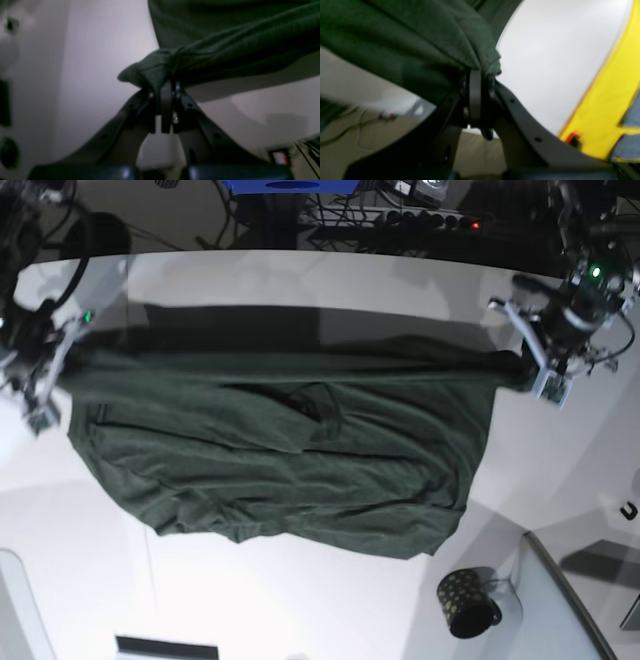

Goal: Layout the t-shirt on the table in an organized manner, then fold the t-shirt properly
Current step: 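Lift the shirt with both grippers and shake it out over the table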

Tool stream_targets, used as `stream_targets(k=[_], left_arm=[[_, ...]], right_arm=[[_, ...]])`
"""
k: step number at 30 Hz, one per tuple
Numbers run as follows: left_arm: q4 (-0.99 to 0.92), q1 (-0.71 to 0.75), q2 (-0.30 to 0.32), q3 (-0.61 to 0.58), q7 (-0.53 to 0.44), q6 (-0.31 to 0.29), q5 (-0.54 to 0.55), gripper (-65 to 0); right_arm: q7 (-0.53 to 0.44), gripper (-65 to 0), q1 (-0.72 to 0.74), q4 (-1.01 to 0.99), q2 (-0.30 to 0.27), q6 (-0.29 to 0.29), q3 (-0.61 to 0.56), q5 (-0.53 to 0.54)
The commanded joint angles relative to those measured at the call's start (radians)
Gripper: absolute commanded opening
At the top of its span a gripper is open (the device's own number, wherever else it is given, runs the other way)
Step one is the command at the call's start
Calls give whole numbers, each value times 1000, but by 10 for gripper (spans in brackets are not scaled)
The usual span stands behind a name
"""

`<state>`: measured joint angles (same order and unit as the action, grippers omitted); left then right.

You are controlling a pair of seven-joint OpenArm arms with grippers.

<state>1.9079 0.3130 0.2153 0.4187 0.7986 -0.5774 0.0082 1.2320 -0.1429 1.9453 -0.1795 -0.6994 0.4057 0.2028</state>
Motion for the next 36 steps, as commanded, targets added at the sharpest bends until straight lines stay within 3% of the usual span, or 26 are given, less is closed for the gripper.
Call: stream_targets(k=[1,5,9,17,26,28,32,36], left_arm=[[17,-51,17,-16,2,18,-40,-650],[6,-254,36,-186,83,18,-195,-650],[-69,-496,48,-337,157,18,-299,-650],[-445,-926,43,-499,138,18,-399,-650],[-793,-1251,-24,-562,41,23,-400,-650],[-841,-1320,-43,-561,20,27,-400,-650],[-919,-1452,-78,-561,-43,102,-399,-650],[-945,-1570,-113,-556,-52,115,-389,-650]], right_arm=[[-1,-642,62,-5,-31,1,3,-10],[21,-642,271,-148,-113,1,-57,-10],[13,-642,472,-333,-156,1,-124,-10],[-228,-642,794,-670,-217,1,-275,-38],[-484,-642,1057,-890,-209,1,-380,-250],[-513,-642,1104,-894,-209,1,-394,-279],[-556,-642,1213,-890,-216,1,-402,-285],[-547,-642,1328,-877,-223,1,-403,-286]])
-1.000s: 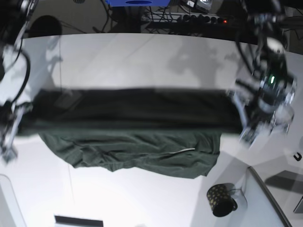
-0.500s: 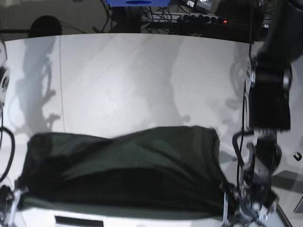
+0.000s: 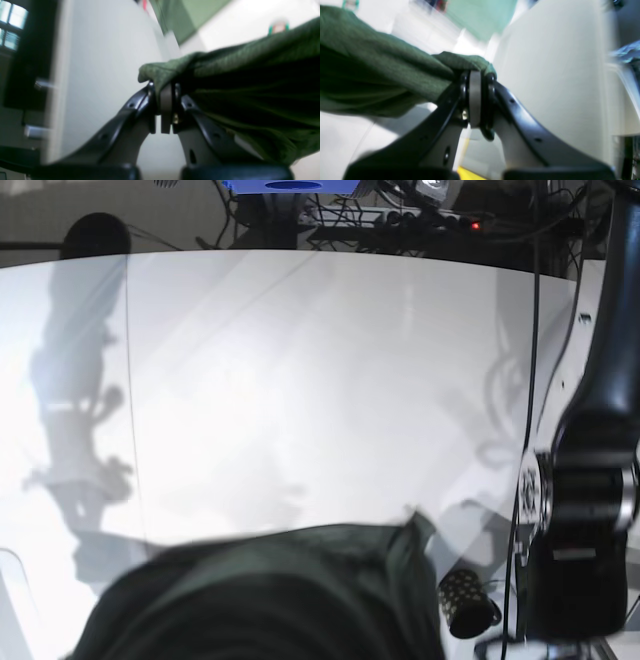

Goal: Layout the t-shirt on the table in an organized manner, then fold the t-shirt properly
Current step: 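Lift the shirt with both grippers and shake it out over the table, then lay the shirt down flat with both grippers and release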

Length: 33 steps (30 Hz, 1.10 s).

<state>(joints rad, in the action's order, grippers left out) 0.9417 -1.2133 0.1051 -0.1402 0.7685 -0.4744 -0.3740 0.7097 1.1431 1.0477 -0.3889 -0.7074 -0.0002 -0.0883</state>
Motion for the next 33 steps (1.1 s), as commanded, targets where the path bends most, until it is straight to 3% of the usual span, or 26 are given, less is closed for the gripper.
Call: stream_targets(k=[1,5,8,11,18,23,26,33], left_arm=[[49,-55,-8,3,-8,10,-7,-650],[211,16,5,1,116,6,-7,-650],[431,180,58,0,196,4,-7,-650],[618,378,115,-2,242,-25,-12,-650],[890,875,173,77,270,-66,-44,-650],[1005,1183,167,184,268,-79,-36,-650],[1009,1320,163,221,220,-79,-33,-650],[980,1498,94,313,93,-79,-21,-650]], right_arm=[[-2,-642,53,53,-31,9,6,5],[150,-642,-2,242,-74,9,12,6],[219,-642,-177,431,-117,9,13,6],[242,-642,-395,567,-112,9,36,6],[230,-642,-848,656,46,9,233,6],[93,-642,-1099,647,152,9,329,8],[49,-642,-1191,618,199,9,351,8],[-29,-642,-1316,517,247,9,380,8]])
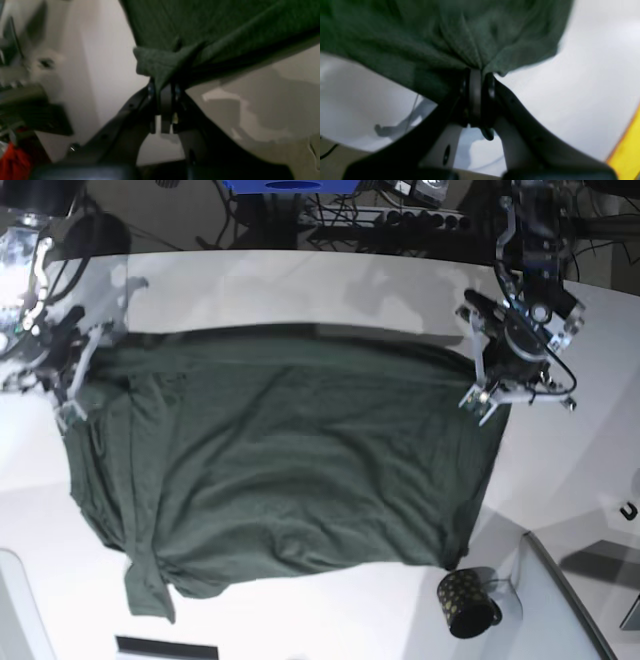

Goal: Layout the t-shirt on the table in an organized manner, then fold the t-shirt properly
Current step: 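Lay the shirt down flat with both grippers and release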

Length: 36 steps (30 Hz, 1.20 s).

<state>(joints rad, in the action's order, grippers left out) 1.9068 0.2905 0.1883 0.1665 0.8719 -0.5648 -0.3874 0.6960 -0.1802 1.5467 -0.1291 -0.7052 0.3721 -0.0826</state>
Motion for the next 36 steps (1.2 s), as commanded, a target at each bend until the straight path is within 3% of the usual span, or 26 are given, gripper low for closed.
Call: stream_targets(k=[1,14,21,29,36], left_arm=[[13,11,9,17,-15,12,-8,-650],[-125,92,9,37,-18,13,-6,-650],[-192,117,9,38,-76,16,-9,-650],[-194,132,6,38,-72,18,-17,-650],[-195,138,9,38,-72,18,-18,-650]], right_arm=[[-20,-642,-5,15,-4,7,31,2],[-92,-642,-80,-94,21,7,137,4],[-89,-638,-81,-133,22,7,137,4],[-88,-639,-81,-105,88,7,137,1],[-88,-635,-81,-104,88,7,137,1]])
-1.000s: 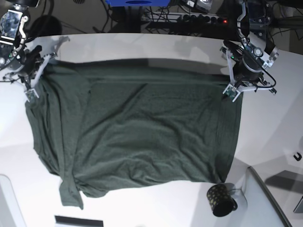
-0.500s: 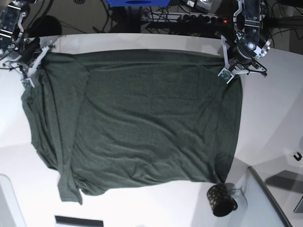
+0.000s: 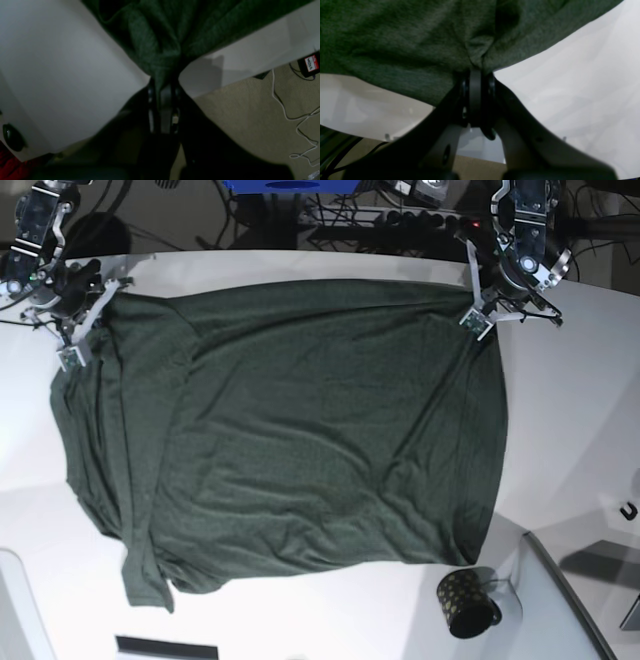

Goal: Layout the t-shirt on the table in an organized manner, then fold the t-shirt properly
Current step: 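Lay the shirt down flat with both grippers and release, then regrasp the shirt's corners with both grippers and pull outward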

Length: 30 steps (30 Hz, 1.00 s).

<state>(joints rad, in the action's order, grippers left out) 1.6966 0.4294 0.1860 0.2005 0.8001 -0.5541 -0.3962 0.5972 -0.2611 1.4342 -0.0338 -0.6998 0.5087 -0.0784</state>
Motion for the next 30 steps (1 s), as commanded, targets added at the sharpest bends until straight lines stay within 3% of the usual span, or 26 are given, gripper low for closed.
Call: stream_targets(k=[1,5,11,12,18,22,25,30], left_arm=[[15,0,11,4,0,7,-10,-650],[20,-4,13,4,2,7,-10,-650],[26,0,13,6,3,76,-11,-650],[26,1,13,6,3,76,-11,-637],[27,6,13,14,3,78,-10,-416],[67,21,8,73,3,78,-10,-314],[102,39,10,119,3,78,-5,-278],[161,67,8,188,3,73,1,-278]], right_arm=[[11,-633,0,9,-8,2,0,-4],[42,-620,-14,33,-15,2,0,-5],[82,-447,-37,135,-13,2,0,-5],[82,-423,-37,138,-13,2,0,-5],[102,-309,-37,141,-13,2,9,-5],[108,-300,-36,196,1,2,106,-5],[108,-299,-31,254,5,2,155,-5],[103,-299,12,293,4,2,215,-5]])
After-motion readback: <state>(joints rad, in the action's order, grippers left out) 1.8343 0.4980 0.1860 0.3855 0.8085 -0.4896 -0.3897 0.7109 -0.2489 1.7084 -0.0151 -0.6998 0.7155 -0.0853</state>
